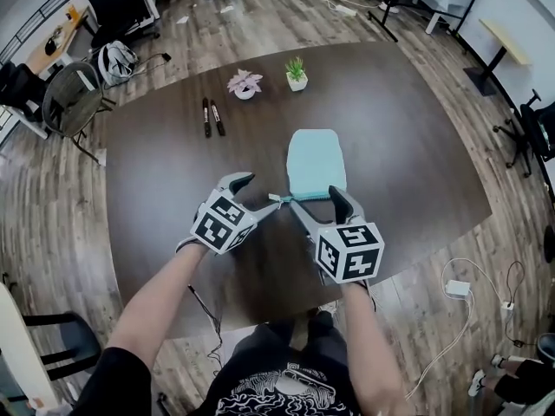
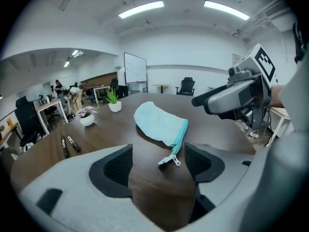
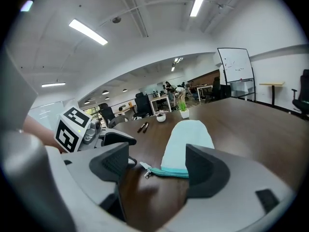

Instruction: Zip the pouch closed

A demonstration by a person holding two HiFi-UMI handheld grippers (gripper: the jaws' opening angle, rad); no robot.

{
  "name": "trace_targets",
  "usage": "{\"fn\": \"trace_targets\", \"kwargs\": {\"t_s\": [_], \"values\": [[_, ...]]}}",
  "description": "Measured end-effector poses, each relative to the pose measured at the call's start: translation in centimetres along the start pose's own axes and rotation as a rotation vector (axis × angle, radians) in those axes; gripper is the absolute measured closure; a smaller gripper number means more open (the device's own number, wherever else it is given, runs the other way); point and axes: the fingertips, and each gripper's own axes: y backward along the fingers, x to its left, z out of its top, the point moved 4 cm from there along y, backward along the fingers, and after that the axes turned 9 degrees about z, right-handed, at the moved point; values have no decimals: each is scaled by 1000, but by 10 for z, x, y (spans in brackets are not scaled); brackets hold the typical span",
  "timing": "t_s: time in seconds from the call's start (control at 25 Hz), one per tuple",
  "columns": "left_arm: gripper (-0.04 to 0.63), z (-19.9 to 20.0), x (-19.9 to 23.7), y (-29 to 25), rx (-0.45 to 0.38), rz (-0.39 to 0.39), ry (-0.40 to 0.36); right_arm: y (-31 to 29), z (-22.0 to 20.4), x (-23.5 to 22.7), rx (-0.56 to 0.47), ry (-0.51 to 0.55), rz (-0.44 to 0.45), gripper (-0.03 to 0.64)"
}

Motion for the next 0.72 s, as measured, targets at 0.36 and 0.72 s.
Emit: {"fn": "trace_targets", "kwargs": {"t_s": [0.36,0.72], "values": [[258,-19,-7,-20,32,-84,-118,5,-8,7,12,-6,-40,258],[351,-26,-10,-33,38,-116,-198,4,-19,6,20,-37,-59,261]]}}
